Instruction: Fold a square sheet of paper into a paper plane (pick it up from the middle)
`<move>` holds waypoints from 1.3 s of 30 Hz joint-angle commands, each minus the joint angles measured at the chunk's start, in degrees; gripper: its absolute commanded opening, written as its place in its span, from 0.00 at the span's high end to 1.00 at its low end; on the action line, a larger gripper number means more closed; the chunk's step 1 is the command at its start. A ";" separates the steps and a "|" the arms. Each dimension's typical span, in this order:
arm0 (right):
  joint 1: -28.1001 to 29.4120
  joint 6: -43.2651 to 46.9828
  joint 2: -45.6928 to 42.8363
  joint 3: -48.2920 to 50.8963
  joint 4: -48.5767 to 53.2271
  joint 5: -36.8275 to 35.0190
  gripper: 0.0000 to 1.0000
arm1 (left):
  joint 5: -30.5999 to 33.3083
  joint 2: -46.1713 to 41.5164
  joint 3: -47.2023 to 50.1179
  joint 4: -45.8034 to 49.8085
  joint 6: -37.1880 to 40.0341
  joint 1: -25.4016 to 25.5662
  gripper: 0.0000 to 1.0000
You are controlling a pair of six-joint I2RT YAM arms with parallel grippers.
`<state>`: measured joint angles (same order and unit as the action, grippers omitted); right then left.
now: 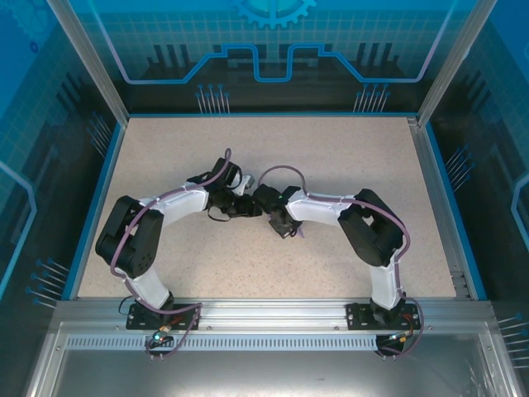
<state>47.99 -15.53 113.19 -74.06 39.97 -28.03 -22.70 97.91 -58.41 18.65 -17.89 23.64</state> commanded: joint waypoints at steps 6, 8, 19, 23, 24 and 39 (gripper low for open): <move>2.11 2.08 2.32 -0.21 -0.41 -1.72 0.97 | 0.73 -0.96 1.64 0.65 0.38 -0.64 0.49; 1.95 2.15 1.60 0.00 -0.71 -0.66 0.98 | 0.86 -1.27 1.56 0.76 0.28 -0.69 0.49; -1.28 0.36 -8.25 2.72 -2.97 6.26 0.74 | 4.46 -3.60 -2.45 4.37 2.21 -1.14 0.48; -3.38 0.23 -12.79 4.30 -4.69 11.07 0.69 | 6.95 -4.60 -4.34 5.76 3.11 -1.19 0.43; -3.98 0.39 -14.05 4.74 -5.06 12.29 0.67 | 7.65 -4.91 -4.87 6.15 3.35 -1.17 0.42; -24.84 10.43 -35.60 22.61 -27.53 38.32 0.27 | 23.47 -15.10 2.40 -3.28 10.55 -6.24 0.01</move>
<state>25.58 -8.51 79.94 -53.82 19.33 4.80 -2.72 83.64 -58.85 19.14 -9.41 19.86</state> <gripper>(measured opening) 0.718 0.986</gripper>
